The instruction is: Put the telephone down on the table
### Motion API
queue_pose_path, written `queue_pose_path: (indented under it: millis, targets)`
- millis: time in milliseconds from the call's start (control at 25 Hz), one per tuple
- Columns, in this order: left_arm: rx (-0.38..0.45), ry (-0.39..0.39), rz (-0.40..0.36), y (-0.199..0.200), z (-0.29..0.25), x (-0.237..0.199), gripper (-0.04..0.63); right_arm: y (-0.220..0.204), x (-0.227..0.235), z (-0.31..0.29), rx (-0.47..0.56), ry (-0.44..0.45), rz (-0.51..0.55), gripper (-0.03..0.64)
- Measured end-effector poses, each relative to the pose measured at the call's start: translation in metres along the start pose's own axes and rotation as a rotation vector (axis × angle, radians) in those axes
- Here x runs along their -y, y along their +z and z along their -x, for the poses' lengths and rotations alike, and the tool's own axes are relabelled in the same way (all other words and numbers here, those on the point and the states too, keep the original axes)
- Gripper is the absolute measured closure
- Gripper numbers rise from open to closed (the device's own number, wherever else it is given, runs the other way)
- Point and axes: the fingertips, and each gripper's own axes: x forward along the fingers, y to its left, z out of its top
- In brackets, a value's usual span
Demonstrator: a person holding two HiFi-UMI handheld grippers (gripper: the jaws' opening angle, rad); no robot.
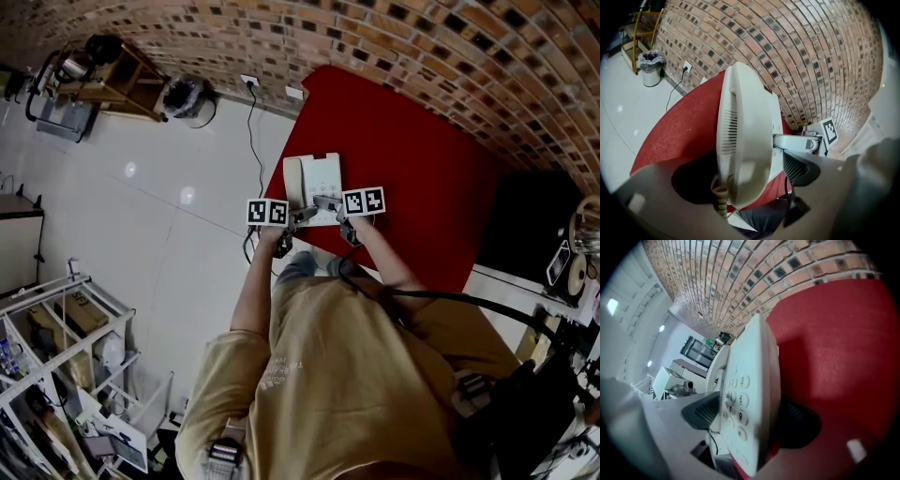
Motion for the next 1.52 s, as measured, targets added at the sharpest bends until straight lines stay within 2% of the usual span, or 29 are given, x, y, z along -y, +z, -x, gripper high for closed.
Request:
queue_pose_path:
  millis: [120,200,360,440,560,760,920,1040,1240,1520]
  targets:
    - [0.008,0.0,0.017,-0.001,-0.001,0.006,0.161,0.002,0.003,0.018,0.012,-0.053,0.009,0.182]
    - [-0.001,-0.009,0.019,0.0,-0.002,0.008,0.155,0.013,0.001,0.03,0.066,-0.067,0.052,0.184]
    - [0.06,0.011,0.006,0.013,0.012,0.021,0.121,0.041,-0.016,0.053,0.148,-0.022,0.121,0.184]
    - [0.103,0.011,-0.04,0.021,0.016,0.049,0.096,0.057,-0.019,0.087,0.244,-0.005,0.17,0.184]
    - [0.186,-0.001,-0.14,0.041,0.033,0.099,0.094,0.081,-0.028,0.146,0.419,0.001,0.248,0.184]
    - [0.311,0.031,-0.331,0.087,0.062,0.177,0.081,0.106,-0.057,0.238,0.664,-0.031,0.376,0.184]
    - [0.457,0.063,-0.484,0.126,0.078,0.242,0.081,0.116,-0.086,0.291,0.793,-0.053,0.487,0.184]
    - [0.574,0.092,-0.562,0.145,0.094,0.278,0.081,0.121,-0.105,0.313,0.845,-0.061,0.543,0.184]
    - [0.688,0.176,-0.632,0.153,0.115,0.291,0.081,0.13,-0.12,0.33,0.89,-0.13,0.63,0.184]
    - [0.843,0.238,-0.683,0.152,0.145,0.29,0.083,0.144,-0.132,0.357,1.034,-0.239,0.706,0.183]
